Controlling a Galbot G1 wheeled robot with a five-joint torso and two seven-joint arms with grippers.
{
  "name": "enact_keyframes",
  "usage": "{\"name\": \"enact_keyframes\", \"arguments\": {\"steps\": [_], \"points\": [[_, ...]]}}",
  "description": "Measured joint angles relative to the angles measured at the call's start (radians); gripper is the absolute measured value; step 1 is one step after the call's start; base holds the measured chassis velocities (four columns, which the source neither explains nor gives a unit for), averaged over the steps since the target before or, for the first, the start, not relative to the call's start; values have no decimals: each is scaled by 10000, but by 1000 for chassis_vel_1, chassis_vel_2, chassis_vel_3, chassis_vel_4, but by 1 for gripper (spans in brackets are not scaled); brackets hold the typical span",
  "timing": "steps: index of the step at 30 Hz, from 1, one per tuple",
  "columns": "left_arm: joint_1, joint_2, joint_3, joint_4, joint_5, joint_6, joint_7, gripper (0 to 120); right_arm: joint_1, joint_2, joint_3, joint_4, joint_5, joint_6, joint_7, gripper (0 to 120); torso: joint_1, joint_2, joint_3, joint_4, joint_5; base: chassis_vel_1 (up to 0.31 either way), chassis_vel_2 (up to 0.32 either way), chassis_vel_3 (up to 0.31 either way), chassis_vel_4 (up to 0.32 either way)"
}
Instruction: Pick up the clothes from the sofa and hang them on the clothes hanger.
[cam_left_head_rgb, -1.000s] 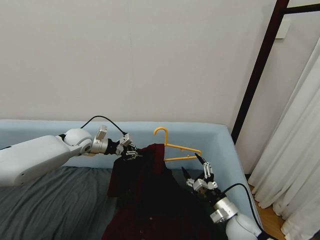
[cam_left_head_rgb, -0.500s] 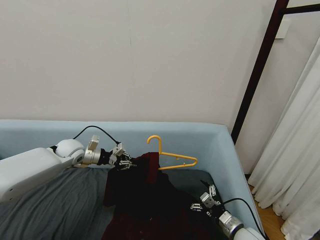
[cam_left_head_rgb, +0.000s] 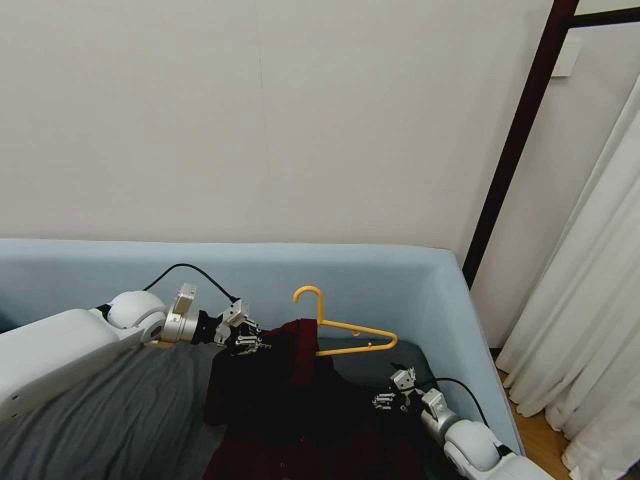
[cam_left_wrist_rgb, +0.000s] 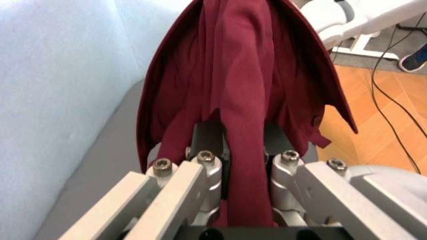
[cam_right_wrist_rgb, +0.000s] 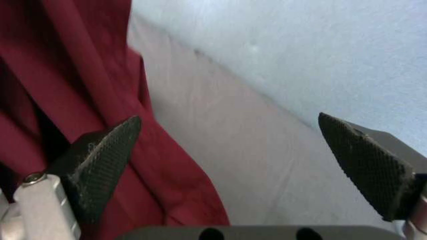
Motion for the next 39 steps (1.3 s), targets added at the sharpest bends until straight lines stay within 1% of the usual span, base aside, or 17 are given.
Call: {"name": "enact_keyframes", "arguments": {"steps": [1, 5, 6, 10, 12, 15, 16, 20, 21, 25, 26, 31, 32, 36, 37, 39], "points": [[0, 0, 0, 0, 0, 0, 0, 7, 0, 0, 0, 0, 0, 0, 0, 100, 0, 0, 0, 0, 0, 0, 0, 0, 0], [232, -18, -222, 78, 23, -18, 88, 7, 491, 211, -372, -1011, -540, 139, -469, 100, 0, 0, 1, -3, 0, 0, 0, 0, 0], [232, -18, -222, 78, 23, -18, 88, 7, 491, 211, -372, -1011, -540, 139, -469, 100, 0, 0, 1, -3, 0, 0, 0, 0, 0], [457, -18, -385, 146, 84, -46, 171, 7, 848, 420, -638, -1717, -766, 143, -773, 100, 0, 0, 0, -2, 0, 0, 0, 0, 0], [538, -19, -451, 145, 93, -47, 182, 7, 923, 493, -655, -1894, -820, 142, -802, 98, 0, 0, 0, -2, 0, 0, 0, 0, 0], [672, 10, -544, 135, 126, -49, 219, 7, 1125, 662, -696, -2340, -946, 140, -928, 87, 0, 0, 1, -1, -1, 0, 0, 0, 0], [672, 10, -544, 135, 126, -49, 219, 7, 1125, 662, -696, -2340, -946, 140, -928, 87, 0, 0, 1, -1, -1, 0, 0, 0, 0], [681, -11, -576, 154, 157, -52, 250, 7, 1342, 780, -931, -2617, -1230, 131, -1026, 68, 0, 0, 0, -1, 0, 0, 0, 0, 0], [681, -11, -576, 154, 157, -52, 250, 7, 1342, 780, -931, -2617, -1230, 131, -1026, 68, 0, 0, 0, -1, 0, 0, 0, 0, 0], [679, -85, -668, 221, 302, -58, 318, 7, 1457, 734, -1365, -2635, -1411, 64, -1211, 50, 0, 0, 0, -2, 1, 0, 0, 0, 0], [679, -85, -668, 221, 302, -58, 318, 7, 1457, 734, -1365, -2635, -1411, 64, -1211, 50, 0, 0, 0, -2, 1, 0, 0, 0, 0], [482, -123, -621, 434, 349, -118, 454, 7, 1466, 711, -1611, -2488, -1496, -110, -1216, 27, 0, 1, 0, 0, 1, 0, 0, 0, 0], [482, -123, -621, 434, 349, -118, 454, 7, 1466, 711, -1611, -2488, -1496, -110, -1216, 27, 0, 1, 0, 0, 1, 0, 0, 0, 0], [397, -135, -615, 474, 336, -126, 466, 7, 1464, 737, -1632, -2549, -1532, -161, -1210, 11, 0, 1, -1, -2, 1, 0, 0, 0, 0], [397, -135, -615, 474, 336, -126, 466, 7, 1464, 737, -1632, -2549, -1532, -161, -1210, 11, 0, 1, -1, -2, 1, 0, 0, 0, 0], [397, -145, -614, 482, 332, -126, 465, 7, 1444, 771, -1593, -2581, -1525, -180, -1172, 3, 0, 0, 0, -1, 0, 0, 0, 0, 0]]}}
